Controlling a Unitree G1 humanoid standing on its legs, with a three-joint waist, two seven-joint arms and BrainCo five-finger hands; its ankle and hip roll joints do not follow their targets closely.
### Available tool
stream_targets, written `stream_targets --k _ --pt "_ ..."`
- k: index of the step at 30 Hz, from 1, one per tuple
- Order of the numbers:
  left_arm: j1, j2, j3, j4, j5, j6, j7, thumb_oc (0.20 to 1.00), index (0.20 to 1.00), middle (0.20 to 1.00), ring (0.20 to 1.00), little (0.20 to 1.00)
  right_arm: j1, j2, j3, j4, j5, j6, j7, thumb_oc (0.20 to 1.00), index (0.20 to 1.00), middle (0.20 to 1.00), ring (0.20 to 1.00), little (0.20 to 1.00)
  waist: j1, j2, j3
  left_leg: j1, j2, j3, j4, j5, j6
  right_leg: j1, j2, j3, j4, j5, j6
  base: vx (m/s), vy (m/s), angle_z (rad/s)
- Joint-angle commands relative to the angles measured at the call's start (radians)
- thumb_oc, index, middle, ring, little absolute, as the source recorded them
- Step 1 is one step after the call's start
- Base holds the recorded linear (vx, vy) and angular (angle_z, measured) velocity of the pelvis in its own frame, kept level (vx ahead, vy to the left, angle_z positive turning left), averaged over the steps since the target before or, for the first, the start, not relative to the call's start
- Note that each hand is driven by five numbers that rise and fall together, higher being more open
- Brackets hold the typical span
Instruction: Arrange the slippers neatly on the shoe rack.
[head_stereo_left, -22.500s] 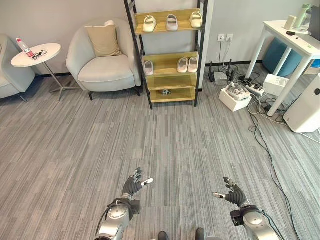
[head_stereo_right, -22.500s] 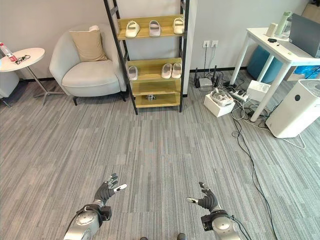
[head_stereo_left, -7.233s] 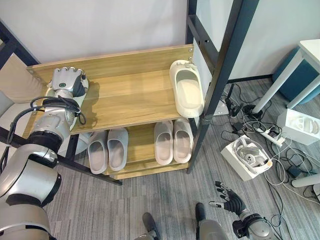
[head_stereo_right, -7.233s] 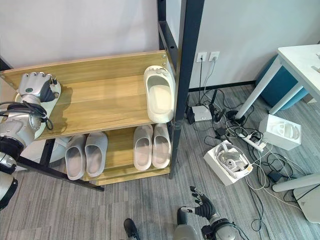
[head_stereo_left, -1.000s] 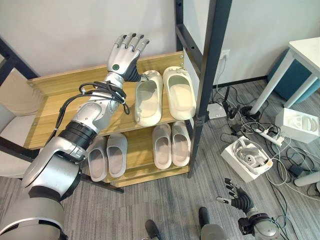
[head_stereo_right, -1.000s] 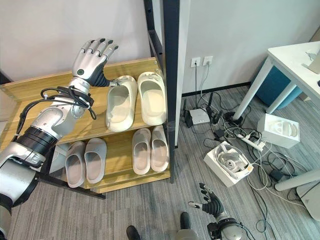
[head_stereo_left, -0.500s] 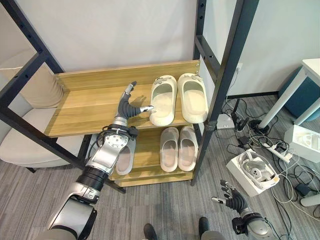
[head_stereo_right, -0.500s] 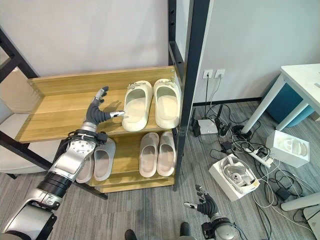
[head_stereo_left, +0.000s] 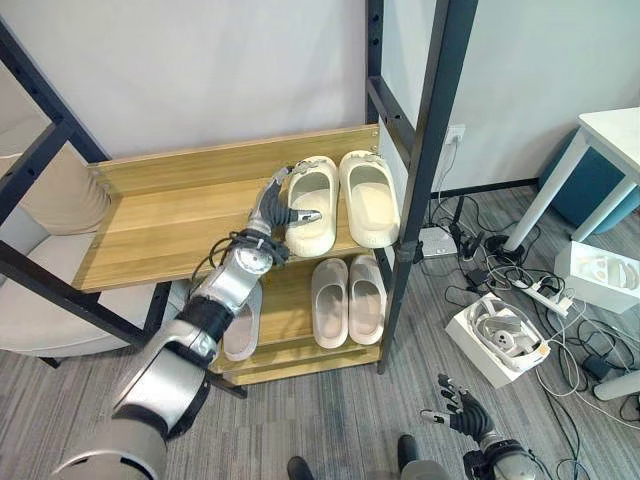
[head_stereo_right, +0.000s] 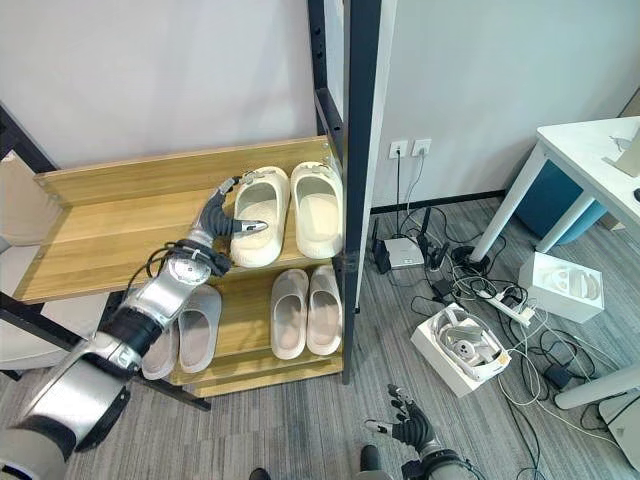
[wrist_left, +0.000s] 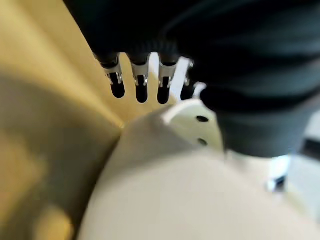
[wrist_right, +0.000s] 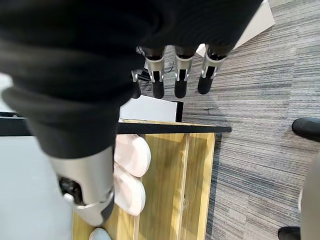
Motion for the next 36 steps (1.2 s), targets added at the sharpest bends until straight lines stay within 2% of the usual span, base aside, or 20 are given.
stream_targets --k 1,4,7,12,18,22,23,25,27,28,30,32,33,34,35,36 --pt "-0.202 0.016 0.014 0.18 0.131 0.02 0.099 1.0 1.0 1.0 1.0 1.0 -0.021 -0.016 0.007 -0.066 -0.001 -0.062 -0.012 1.0 1.0 1.0 1.0 1.0 -0.014 -0.059 0.034 0.068 -0.003 -0.027 -0.006 -0.116 -0.022 -0.039 -0.028 -0.019 0.009 -0.042 0.079 0.0 0.006 -0.16" --pt "-0.248 0.007 0.04 0.251 0.077 0.021 0.159 1.0 1.0 1.0 1.0 1.0 -0.012 -0.029 0.014 -0.078 0.007 -0.079 -0.025 1.0 1.0 1.0 1.0 1.0 -0.03 -0.068 0.041 0.064 0.0 -0.014 -0.006 -0.114 -0.025 -0.056 -0.024 -0.006 0.01 -0.038 0.082 -0.01 -0.001 -0.21" --pt "-0.224 0.014 0.074 0.207 0.047 0.014 0.206 1.0 1.0 1.0 1.0 1.0 -0.019 -0.024 0.026 -0.065 0.015 -0.084 -0.039 1.0 1.0 1.0 1.0 1.0 -0.026 -0.071 0.032 0.071 0.003 -0.009 -0.006 -0.115 -0.026 -0.049 -0.023 -0.006 0.01 -0.042 0.079 0.02 -0.013 -0.13" --pt "-0.194 0.03 0.097 0.152 0.046 0.015 0.226 1.0 1.0 1.0 1.0 1.0 -0.035 -0.018 0.032 -0.062 0.017 -0.082 -0.045 1.0 1.0 1.0 1.0 1.0 -0.013 -0.067 0.026 0.075 0.003 -0.016 -0.006 -0.115 -0.026 -0.038 -0.023 -0.016 0.011 -0.047 0.077 0.0 -0.002 -0.01" --pt "-0.1 0.074 0.165 -0.068 0.066 -0.003 0.272 1.0 1.0 1.0 1.0 1.0 -0.052 0.0 0.04 -0.045 0.009 -0.081 -0.044 1.0 1.0 1.0 1.0 1.0 0.013 -0.065 0.018 0.076 0.0 -0.033 -0.006 -0.114 -0.027 -0.022 -0.023 -0.036 0.009 -0.051 0.074 -0.01 0.0 0.1" --pt "-0.018 0.077 0.226 -0.26 0.087 -0.035 0.303 1.0 1.0 1.0 1.0 1.0 -0.063 0.01 0.049 -0.034 0.007 -0.084 -0.044 1.0 1.0 1.0 1.0 1.0 0.026 -0.071 0.011 0.073 0.003 -0.043 -0.006 -0.113 -0.029 -0.013 -0.024 -0.045 0.006 -0.052 0.071 -0.02 -0.005 0.07" --pt "-0.018 0.078 0.227 -0.26 0.087 -0.034 0.302 1.0 1.0 1.0 1.0 1.0 -0.063 0.01 0.049 -0.034 0.007 -0.084 -0.044 1.0 1.0 1.0 1.0 1.0 0.025 -0.07 0.01 0.073 0.003 -0.043 -0.006 -0.113 -0.029 -0.013 -0.024 -0.045 0.006 -0.052 0.071 -0.02 -0.003 0.09" --pt "0.067 0.042 0.28 -0.459 0.03 -0.127 0.288 1.0 1.0 1.0 1.0 1.0 -0.078 0.024 0.048 -0.016 0.008 -0.085 -0.043 1.0 1.0 1.0 1.0 1.0 0.04 -0.072 0.007 0.072 0.004 -0.05 -0.006 -0.111 -0.03 -0.01 -0.023 -0.051 0.005 -0.051 0.07 -0.03 -0.002 0.07" --pt "0.153 0.027 0.316 -0.591 -0.106 -0.231 0.224 1.0 1.0 1.0 1.0 1.0 -0.083 0.031 0.042 -0.005 0.016 -0.086 -0.039 1.0 1.0 1.0 1.0 1.0 0.046 -0.072 0.003 0.072 0.004 -0.053 -0.006 -0.109 -0.031 -0.008 -0.023 -0.052 0.004 -0.051 0.068 0.0 0.0 0.0" --pt "0.203 0.025 0.326 -0.653 -0.239 -0.307 0.136 1.0 1.0 1.0 1.0 1.0 -0.081 0.029 0.038 -0.006 0.024 -0.086 -0.031 1.0 1.0 1.0 1.0 1.0 0.05 -0.071 0.002 0.078 0.006 -0.054 -0.006 -0.113 -0.033 -0.001 -0.023 -0.052 0.005 -0.054 0.069 0.0 0.0 0.0" --pt "0.283 0.005 0.346 -0.76 -0.509 -0.39 -0.076 1.0 1.0 1.0 1.0 1.0 -0.075 0.037 0.032 -0.01 0.033 -0.082 -0.008 1.0 1.0 1.0 1.0 1.0 0.054 -0.072 -0.008 0.084 0.006 -0.052 -0.006 -0.115 -0.034 0.005 -0.023 -0.05 0.004 -0.053 0.068 0.0 0.0 0.0" --pt "0.347 -0.019 0.327 -0.851 -0.662 -0.378 -0.234 1.0 1.0 1.0 1.0 1.0 -0.061 0.056 0.029 -0.007 0.032 -0.08 0.014 1.0 1.0 1.0 1.0 1.0 0.062 -0.074 -0.018 0.081 0.005 -0.056 -0.006 -0.114 -0.033 0.007 -0.024 -0.053 0.003 -0.05 0.065 0.0 0.0 0.0" --pt "0.397 -0.015 0.278 -0.928 -0.749 -0.335 -0.361 1.0 1.0 1.0 1.0 1.0 -0.053 0.068 0.02 0.005 0.027 -0.075 0.03 1.0 1.0 1.0 1.0 1.0 0.069 -0.073 -0.021 0.081 0.005 -0.061 -0.006 -0.113 -0.032 0.012 -0.024 -0.06 0.003 -0.049 0.064 0.0 0.0 0.04" --pt "0.4 -0.014 0.279 -0.93 -0.752 -0.334 -0.365 1.0 1.0 1.0 1.0 1.0 -0.051 0.069 0.021 0.005 0.027 -0.075 0.031 1.0 1.0 1.0 1.0 1.0 0.069 -0.074 -0.022 0.081 0.005 -0.062 -0.006 -0.114 -0.032 0.012 -0.024 -0.06 0.003 -0.05 0.064 -0.02 0.005 0.17" --pt "0.483 0.058 0.194 -1.01 -0.922 -0.233 -0.582 1.0 1.0 1.0 1.0 1.0 -0.05 0.081 0.013 0.013 0.025 -0.072 0.059 1.0 1.0 1.0 1.0 1.0 0.084 -0.071 -0.027 0.081 0.005 -0.069 -0.006 -0.113 -0.03 0.019 -0.025 -0.071 0.001 -0.047 0.064 -0.02 0.011 0.17" --pt "0.506 0.096 0.172 -1.032 -0.945 -0.21 -0.625 1.0 1.0 1.0 1.0 1.0 -0.05 0.083 0.013 0.015 0.022 -0.075 0.066 1.0 1.0 1.0 1.0 1.0 0.088 -0.073 -0.027 0.081 0.005 -0.07 -0.006 -0.113 -0.03 0.021 -0.025 -0.071 0.0 -0.047 0.064 -0.03 0.017 0.18"
